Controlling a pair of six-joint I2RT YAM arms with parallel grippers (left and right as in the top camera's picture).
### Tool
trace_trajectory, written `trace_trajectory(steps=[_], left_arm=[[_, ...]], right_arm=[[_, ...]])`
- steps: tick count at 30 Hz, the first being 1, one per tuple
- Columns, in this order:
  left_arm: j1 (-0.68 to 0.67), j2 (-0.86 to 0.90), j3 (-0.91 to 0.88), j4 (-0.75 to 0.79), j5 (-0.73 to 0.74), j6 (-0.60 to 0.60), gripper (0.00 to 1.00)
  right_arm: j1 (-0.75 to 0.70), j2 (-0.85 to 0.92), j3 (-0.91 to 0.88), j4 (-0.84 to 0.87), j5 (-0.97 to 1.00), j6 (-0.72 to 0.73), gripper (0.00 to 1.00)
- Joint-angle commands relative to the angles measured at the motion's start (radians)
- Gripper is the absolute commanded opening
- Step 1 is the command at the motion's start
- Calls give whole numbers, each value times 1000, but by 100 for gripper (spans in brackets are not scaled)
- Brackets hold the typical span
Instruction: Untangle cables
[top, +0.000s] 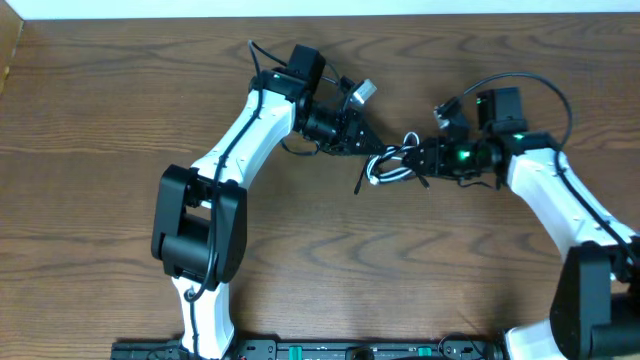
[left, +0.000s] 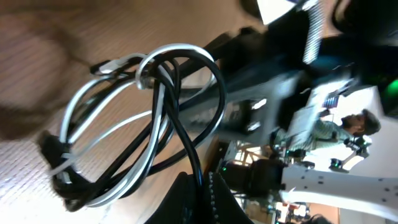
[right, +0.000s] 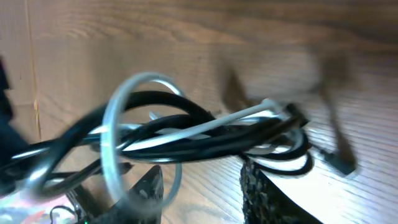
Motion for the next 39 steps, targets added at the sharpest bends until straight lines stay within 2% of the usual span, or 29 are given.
trace_trajectory(steps=[1, 7, 12, 17, 23, 27, 32, 39], left_arm=[[2, -22, 28, 6, 36, -78, 7], [2, -22, 28, 6, 36, -97, 7], [2, -22, 28, 6, 27, -130, 8], [-3, -22, 28, 6, -28, -191, 7], [-9, -22, 28, 6, -28, -210, 7], [-12, -22, 28, 6, -28, -224, 7], [-12, -22, 28, 6, -28, -224, 7], [-10, -22, 28, 5, -53, -224, 7]], right_arm=[[43, 31, -3, 34, -34, 20, 36], [53, 37, -3, 124, 3, 145, 36], [66, 37, -3, 163, 139, 308, 35], [103, 41, -3, 227, 229, 391, 35], [137, 41, -3, 265, 381, 471, 36], [145, 43, -3, 286, 476, 482, 35], [145, 50, -3, 273, 600, 480, 29], [133, 114, -3, 225, 700, 371, 21]])
